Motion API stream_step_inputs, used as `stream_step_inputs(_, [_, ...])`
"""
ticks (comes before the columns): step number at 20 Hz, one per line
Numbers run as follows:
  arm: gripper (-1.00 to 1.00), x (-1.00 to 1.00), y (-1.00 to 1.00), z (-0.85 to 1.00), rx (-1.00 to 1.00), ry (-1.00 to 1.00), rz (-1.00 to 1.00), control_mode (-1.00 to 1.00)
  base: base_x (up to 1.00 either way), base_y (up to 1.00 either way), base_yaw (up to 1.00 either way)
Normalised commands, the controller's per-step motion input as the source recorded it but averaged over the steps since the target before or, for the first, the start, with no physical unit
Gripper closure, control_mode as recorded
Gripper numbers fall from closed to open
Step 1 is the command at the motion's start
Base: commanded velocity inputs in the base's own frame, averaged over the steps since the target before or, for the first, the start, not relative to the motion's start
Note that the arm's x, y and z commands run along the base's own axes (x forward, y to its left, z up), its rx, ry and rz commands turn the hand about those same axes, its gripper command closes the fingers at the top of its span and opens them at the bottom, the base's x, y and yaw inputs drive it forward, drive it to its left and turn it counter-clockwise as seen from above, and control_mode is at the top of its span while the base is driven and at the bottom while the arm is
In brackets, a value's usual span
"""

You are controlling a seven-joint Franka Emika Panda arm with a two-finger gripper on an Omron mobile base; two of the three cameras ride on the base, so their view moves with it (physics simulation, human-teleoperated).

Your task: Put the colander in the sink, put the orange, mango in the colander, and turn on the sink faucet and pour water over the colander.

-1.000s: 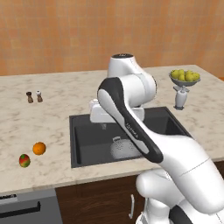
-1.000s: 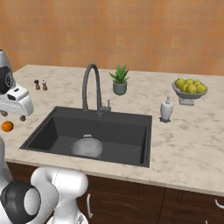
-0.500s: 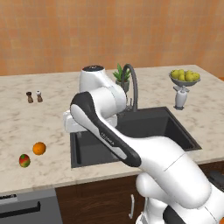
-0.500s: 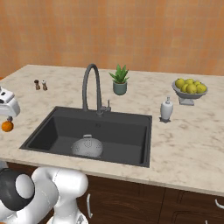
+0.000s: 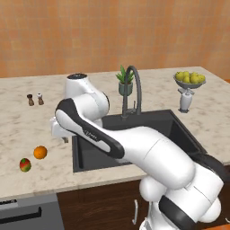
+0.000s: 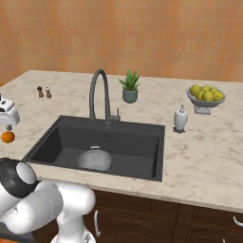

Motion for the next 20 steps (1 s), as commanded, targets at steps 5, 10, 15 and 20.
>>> stream_step_inputs(5, [-1.00, 0.28, 0.26, -0.34, 0.00, 0.00, 0.05, -1.00, 0.00, 0.00, 0.00])
stream_step_inputs(10, [-1.00, 0.23, 0.23, -0.25, 0.00, 0.00, 0.06, -1.00, 0.00, 0.00, 0.00])
stream_step_inputs(15, [-1.00, 0.08, 0.02, -0.11, 0.00, 0.00, 0.09, -1.00, 0.00, 0.00, 0.00])
stream_step_inputs(20, [-1.00, 0.15, 0.12, -0.14, 0.00, 0.00, 0.05, -1.00, 0.00, 0.00, 0.00])
